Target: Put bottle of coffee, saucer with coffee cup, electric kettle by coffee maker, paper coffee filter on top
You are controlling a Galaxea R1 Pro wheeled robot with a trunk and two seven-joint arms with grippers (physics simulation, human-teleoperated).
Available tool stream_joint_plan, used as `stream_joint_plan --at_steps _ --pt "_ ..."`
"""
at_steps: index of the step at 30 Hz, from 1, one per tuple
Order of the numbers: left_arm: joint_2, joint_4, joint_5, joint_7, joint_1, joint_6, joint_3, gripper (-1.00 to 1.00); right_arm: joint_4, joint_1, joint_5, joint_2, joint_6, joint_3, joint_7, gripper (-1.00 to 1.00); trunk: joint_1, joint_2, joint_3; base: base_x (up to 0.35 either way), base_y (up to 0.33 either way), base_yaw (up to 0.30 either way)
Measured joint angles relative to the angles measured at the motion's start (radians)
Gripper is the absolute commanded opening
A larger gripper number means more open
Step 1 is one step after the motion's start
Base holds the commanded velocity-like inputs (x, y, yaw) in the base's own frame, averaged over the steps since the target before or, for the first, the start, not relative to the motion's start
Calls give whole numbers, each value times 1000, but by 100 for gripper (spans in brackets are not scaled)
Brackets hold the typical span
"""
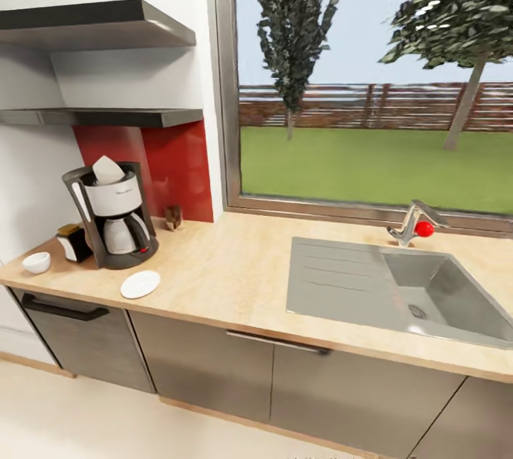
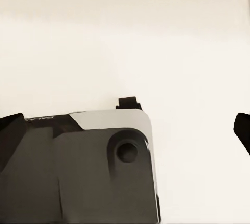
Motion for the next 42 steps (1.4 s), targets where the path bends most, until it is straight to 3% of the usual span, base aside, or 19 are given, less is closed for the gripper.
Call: stream_joint_plan --at_steps 6,9,12,42 --pt "-1 2 -2 -2 1 0 0 100 1 0 -10 -3 0 -1 59 100 0 0 0 0 0 -300" --pt "-2 2 -17 -2 2 1 0 100 4 0 -10 -21 0 0 128 100 0 0 0 0 -104 -300" --pt "-2 3 -34 -2 3 1 0 100 5 0 -11 -35 0 0 150 100 0 0 0 0 -218 -300" --pt "-11 3 -46 -2 3 3 0 100 5 0 -11 -41 0 1 157 100 0 0 0 39 -270 -300"
